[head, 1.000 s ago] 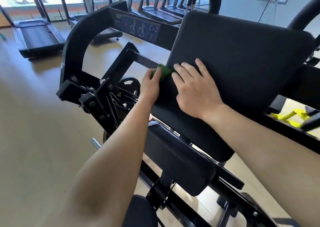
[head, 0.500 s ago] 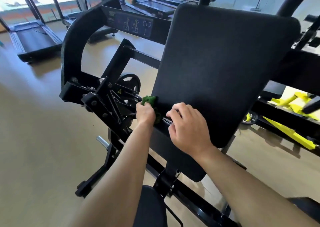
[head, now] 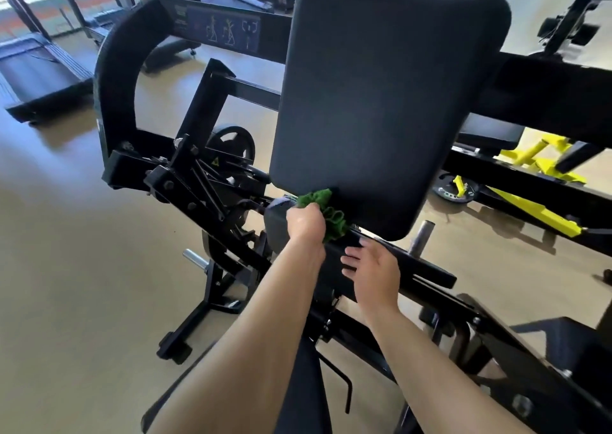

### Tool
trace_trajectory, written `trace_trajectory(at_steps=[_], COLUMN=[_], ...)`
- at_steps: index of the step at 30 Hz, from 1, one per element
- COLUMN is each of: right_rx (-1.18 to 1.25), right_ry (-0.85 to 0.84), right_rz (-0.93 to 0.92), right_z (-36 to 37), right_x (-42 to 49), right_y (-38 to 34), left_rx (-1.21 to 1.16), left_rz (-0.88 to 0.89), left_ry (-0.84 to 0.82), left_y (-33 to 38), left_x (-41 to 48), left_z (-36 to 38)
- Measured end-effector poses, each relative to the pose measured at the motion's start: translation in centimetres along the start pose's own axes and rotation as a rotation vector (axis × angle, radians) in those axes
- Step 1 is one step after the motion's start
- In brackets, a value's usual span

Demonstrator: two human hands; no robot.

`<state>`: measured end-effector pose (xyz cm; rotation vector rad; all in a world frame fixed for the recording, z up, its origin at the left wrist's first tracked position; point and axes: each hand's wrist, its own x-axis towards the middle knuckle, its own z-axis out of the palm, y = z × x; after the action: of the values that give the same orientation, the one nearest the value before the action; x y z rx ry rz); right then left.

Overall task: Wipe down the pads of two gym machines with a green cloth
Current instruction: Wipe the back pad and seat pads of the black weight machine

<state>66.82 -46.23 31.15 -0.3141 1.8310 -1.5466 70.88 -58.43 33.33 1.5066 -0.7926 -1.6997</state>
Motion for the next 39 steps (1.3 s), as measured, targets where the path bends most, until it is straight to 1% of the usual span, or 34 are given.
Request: trace_trajectory(at_steps=[2, 3, 7, 10, 14, 17, 19, 21, 22, 24, 25, 26, 27, 28, 30, 31, 32, 33, 35, 37, 38, 39], right_rx=[0.297, 0.358, 0.451, 0.580, 0.556, 0.500, 0.430, 0.406, 0.381, 0.211, 0.115, 0.047, -0.002, -0.069, -0.239, -0.282, -0.282, -0.251, -0.184, -0.122, -0.087, -0.044], right_ry=[0.027, 0.021, -0.076, -0.108, -0.049, 0.061, 0.150, 0.215, 0.256, 0.371, 0.403, 0.397, 0.361, 0.329, 0.324, 0.352, 0.379, 0.377, 0.267, 0.171, 0.188, 0.244], right_rz=[0.179, 0.222, 0.293, 0.342, 0.341, 0.313, 0.267, 0.164, 0.068, -0.178, -0.320, -0.477, -0.624, -0.731, -0.817, -0.813, -0.753, -0.650, -0.447, -0.281, -0.238, -0.204], right_z=[-0.2, -0.5, -1.6, -2.4, -3.4, -4.2, -5.1, -6.1, -6.6, -7.4, -7.3, -6.9, -6.2, -5.4, -3.8, -3.4, -3.4, -3.5, -4.1, -3.9, -3.5, -3.1], right_x=[-0.4, -0.6, -1.5, -1.8, -1.7, -1.6, -0.9, 0.0, 0.4, 1.3, 1.7, 2.3, 2.9, 3.4, 4.3, 4.8, 4.9, 4.9, 4.1, 3.0, 2.9, 3.2], right_y=[-1.0, -1.5, -1.4, -1.4, -1.2, -1.6, -2.3, -3.5, -4.4, -6.8, -8.3, -9.6, -10.4, -10.5, -8.9, -7.3, -5.6, -3.8, -0.5, 1.0, 0.8, 0.1], left_rx=[0.023, 0.010, -0.105, -0.119, -0.021, 0.078, 0.144, 0.191, 0.207, 0.222, 0.196, 0.148, 0.099, 0.064, 0.049, 0.044, 0.037, 0.034, 0.021, 0.027, 0.050, 0.085], left_rz=[-0.030, -0.047, -0.160, -0.196, -0.142, -0.113, -0.092, -0.012, 0.044, 0.133, 0.130, 0.097, 0.064, 0.039, 0.011, -0.002, -0.021, -0.040, -0.050, -0.009, 0.027, 0.064], left_ry=[-0.013, -0.022, -0.128, -0.205, -0.309, -0.341, -0.421, -0.487, -0.485, -0.415, -0.370, -0.336, -0.306, -0.275, -0.218, -0.196, -0.179, -0.166, -0.139, -0.112, -0.107, -0.110], left_y=[-1.2, -1.6, -2.2, -3.2, -4.7, -6.0, -6.4, -6.2, -5.8, -5.0, -4.5, -4.1, -3.9, -3.8, -3.9, -4.0, -4.2, -4.4, -4.7, -4.6, -4.4, -4.3], left_x=[-1.8, -2.5, -5.3, -6.2, -7.1, -8.6, -9.7, -10.7, -11.0, -11.2, -11.2, -11.2, -11.0, -10.6, -10.2, -10.0, -9.9, -9.8, -9.5, -8.8, -8.5, -8.2], left_z=[0.9, 1.1, 1.2, 0.8, 0.7, 0.9, 1.3, 1.9, 2.3, 3.0, 3.1, 3.0, 2.7, 2.3, 1.6, 1.2, 1.0, 0.8, 0.4, 0.1, -0.1, -0.3])
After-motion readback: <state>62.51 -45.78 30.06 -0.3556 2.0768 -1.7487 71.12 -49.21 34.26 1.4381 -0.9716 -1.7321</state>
